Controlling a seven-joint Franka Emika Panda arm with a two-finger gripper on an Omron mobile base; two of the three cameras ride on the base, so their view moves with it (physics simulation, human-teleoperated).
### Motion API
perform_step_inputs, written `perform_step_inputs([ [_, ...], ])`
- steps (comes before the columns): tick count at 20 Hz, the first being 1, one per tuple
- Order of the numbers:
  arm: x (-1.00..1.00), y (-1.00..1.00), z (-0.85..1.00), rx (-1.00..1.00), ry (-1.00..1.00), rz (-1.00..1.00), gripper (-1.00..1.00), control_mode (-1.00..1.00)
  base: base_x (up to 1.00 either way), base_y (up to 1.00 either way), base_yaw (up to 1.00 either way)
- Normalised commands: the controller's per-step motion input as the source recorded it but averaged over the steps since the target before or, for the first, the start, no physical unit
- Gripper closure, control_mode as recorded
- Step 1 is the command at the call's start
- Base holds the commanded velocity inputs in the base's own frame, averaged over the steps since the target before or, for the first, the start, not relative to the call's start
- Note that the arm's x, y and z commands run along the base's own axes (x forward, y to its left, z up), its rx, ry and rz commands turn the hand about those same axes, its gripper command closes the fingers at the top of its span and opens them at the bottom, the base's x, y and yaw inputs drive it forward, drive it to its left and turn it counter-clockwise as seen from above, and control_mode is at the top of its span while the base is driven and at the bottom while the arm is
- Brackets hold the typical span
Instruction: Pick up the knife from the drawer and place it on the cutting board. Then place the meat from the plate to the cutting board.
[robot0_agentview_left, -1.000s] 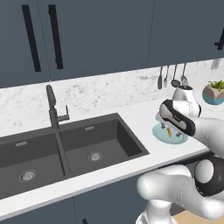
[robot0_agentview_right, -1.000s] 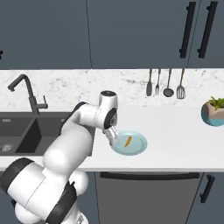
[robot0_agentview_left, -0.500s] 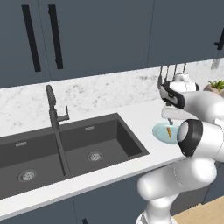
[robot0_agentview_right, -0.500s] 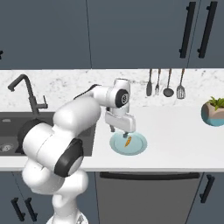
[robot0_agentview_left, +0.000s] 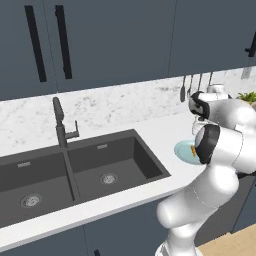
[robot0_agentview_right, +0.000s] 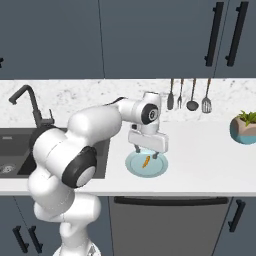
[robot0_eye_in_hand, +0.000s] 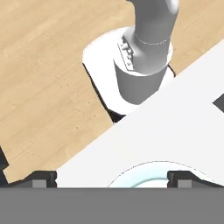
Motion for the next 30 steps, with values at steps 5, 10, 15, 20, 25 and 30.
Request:
perform_step_inputs([
  [5,0.0,0.15,-0.28,0.0,-0.01,0.04,-1.0,-1.0,0.0,0.0,0.0],
  [10,0.12,0.28,-0.08,0.0,-0.06,0.02,-1.0,-1.0,0.0,0.0,0.0],
  [15,0.15,0.15,-0.13,0.0,-0.06,0.01,-1.0,-1.0,0.0,0.0,0.0],
  [20,0.19,0.0,-0.16,0.0,-0.09,0.0,-1.0,-1.0,0.0,0.0,0.0],
  [25,0.19,0.0,-0.18,0.0,-0.03,0.0,-1.0,-1.0,0.0,0.0,0.0],
  [30,0.27,-0.24,-0.4,0.0,0.0,0.01,-1.0,-1.0,0.0,0.0,0.0],
])
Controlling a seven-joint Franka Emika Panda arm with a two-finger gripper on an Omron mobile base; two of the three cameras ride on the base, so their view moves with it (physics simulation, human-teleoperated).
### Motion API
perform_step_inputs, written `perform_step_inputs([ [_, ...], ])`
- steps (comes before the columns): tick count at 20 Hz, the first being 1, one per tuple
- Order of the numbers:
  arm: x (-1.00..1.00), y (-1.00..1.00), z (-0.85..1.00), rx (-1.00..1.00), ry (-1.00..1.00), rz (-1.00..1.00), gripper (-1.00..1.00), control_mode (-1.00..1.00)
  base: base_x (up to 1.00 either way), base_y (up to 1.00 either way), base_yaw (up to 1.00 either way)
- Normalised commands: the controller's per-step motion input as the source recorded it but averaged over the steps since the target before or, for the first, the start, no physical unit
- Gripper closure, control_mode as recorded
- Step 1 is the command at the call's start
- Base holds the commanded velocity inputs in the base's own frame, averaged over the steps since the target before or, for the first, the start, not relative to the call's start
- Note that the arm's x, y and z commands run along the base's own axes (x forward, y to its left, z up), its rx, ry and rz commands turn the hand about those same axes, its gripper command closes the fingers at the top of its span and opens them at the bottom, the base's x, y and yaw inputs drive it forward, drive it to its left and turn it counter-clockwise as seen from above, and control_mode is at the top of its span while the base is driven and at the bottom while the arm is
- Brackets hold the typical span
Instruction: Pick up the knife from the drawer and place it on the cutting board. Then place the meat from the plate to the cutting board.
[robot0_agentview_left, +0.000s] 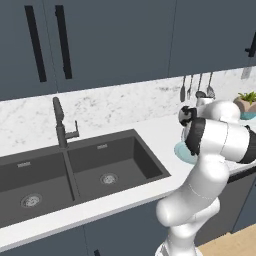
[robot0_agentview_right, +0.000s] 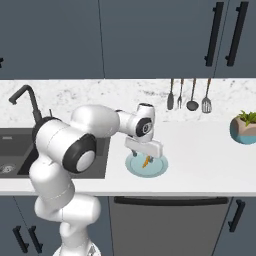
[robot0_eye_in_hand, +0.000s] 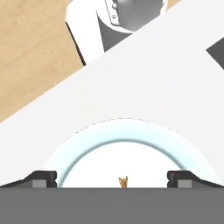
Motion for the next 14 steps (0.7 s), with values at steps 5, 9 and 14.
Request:
perform_step_inputs([
  [5,0.32,-0.33,-0.25,0.01,0.0,0.01,-1.0,-1.0,0.0,0.0,0.0],
  [9,0.21,-0.01,0.0,0.05,0.0,0.0,-1.0,-1.0,0.0,0.0,0.0],
  [14,0.04,0.03,-0.13,0.0,-0.04,0.0,-1.0,-1.0,0.0,0.0,0.0],
])
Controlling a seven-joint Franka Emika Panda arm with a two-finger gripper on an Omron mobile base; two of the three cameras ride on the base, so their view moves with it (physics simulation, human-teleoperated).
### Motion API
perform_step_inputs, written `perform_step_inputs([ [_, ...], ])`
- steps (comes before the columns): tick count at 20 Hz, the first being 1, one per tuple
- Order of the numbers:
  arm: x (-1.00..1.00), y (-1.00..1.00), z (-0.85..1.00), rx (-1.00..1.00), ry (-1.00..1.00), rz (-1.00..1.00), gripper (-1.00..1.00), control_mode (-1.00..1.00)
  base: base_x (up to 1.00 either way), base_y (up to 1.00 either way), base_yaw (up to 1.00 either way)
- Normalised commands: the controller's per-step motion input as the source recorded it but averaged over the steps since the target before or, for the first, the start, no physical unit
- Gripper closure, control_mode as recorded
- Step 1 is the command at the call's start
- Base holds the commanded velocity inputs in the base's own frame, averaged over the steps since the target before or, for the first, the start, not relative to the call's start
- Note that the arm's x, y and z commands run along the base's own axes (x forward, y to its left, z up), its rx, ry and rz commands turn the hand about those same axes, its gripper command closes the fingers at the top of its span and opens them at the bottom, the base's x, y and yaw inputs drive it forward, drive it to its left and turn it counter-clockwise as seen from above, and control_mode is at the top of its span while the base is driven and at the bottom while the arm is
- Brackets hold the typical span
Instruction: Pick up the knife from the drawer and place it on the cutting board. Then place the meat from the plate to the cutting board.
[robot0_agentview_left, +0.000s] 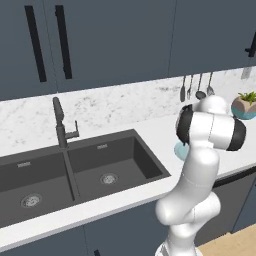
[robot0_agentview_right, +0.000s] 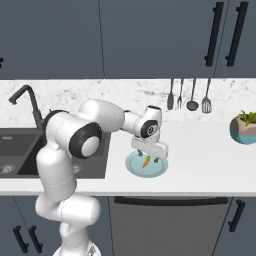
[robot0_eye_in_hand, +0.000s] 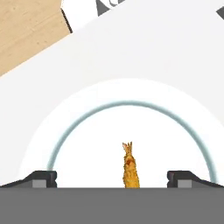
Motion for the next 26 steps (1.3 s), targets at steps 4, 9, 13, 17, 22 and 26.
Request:
perform_step_inputs([
  [4,0.02,0.0,-0.24,0.0,-0.02,0.0,-1.0,-1.0,0.0,0.0,0.0],
  [9,0.0,0.05,-0.4,0.0,0.0,0.0,-1.0,-1.0,0.0,0.0,0.0],
  [13,0.01,0.22,-0.32,0.0,-0.04,0.0,-1.0,-1.0,0.0,0.0,0.0],
  [17,0.27,0.02,-0.04,0.0,-0.02,0.0,-1.0,-1.0,0.0,0.0,0.0],
  [22,0.46,-0.01,0.01,0.0,0.0,0.0,-1.0,-1.0,0.0,0.0,0.0],
  [26,0.01,0.0,-0.23,-0.04,0.0,0.02,1.0,-1.0,0.0,0.0,0.0],
])
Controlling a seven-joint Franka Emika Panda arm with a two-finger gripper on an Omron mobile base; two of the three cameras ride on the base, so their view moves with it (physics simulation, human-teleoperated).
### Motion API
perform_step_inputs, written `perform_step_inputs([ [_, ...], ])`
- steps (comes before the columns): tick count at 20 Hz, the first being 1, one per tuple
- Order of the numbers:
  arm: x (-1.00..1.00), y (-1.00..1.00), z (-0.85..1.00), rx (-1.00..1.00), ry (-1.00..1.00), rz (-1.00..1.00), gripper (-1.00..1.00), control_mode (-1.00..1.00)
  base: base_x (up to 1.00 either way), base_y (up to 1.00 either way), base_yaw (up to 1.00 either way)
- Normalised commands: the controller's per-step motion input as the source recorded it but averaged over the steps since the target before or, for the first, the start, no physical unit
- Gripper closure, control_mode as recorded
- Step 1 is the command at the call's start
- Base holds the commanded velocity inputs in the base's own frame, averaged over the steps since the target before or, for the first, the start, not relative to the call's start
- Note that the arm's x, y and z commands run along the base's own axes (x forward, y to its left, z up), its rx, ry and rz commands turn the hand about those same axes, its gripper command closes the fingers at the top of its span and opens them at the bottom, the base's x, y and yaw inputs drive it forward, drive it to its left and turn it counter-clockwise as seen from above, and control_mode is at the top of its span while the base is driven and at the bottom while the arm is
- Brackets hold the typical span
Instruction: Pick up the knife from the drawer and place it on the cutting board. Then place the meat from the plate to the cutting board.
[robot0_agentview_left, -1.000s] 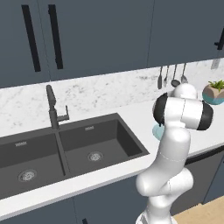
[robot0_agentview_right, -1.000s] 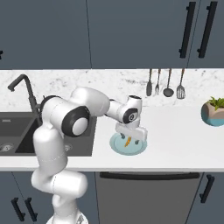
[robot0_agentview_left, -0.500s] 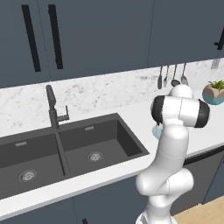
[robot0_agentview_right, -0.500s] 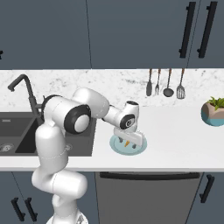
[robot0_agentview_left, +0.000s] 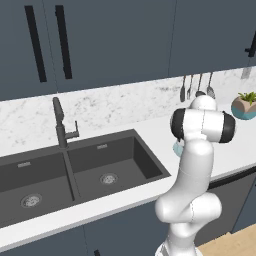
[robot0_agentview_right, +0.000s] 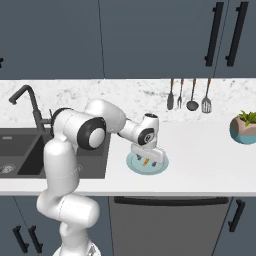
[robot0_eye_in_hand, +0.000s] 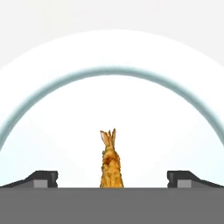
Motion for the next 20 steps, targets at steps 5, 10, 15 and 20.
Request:
perform_step_inputs([
  [5,0.02,0.0,0.0,-0.02,0.0,0.0,1.0,-1.0,0.0,0.0,0.0],
  [10,-0.02,0.0,0.0,-0.06,0.0,0.0,1.0,-1.0,0.0,0.0,0.0],
  [15,-0.23,0.0,0.07,-0.05,0.0,-0.01,1.0,-1.0,0.0,0.0,0.0],
  [20,-0.9,0.28,0.91,0.0,-0.03,-0.07,1.0,-1.0,0.0,0.0,0.0],
])
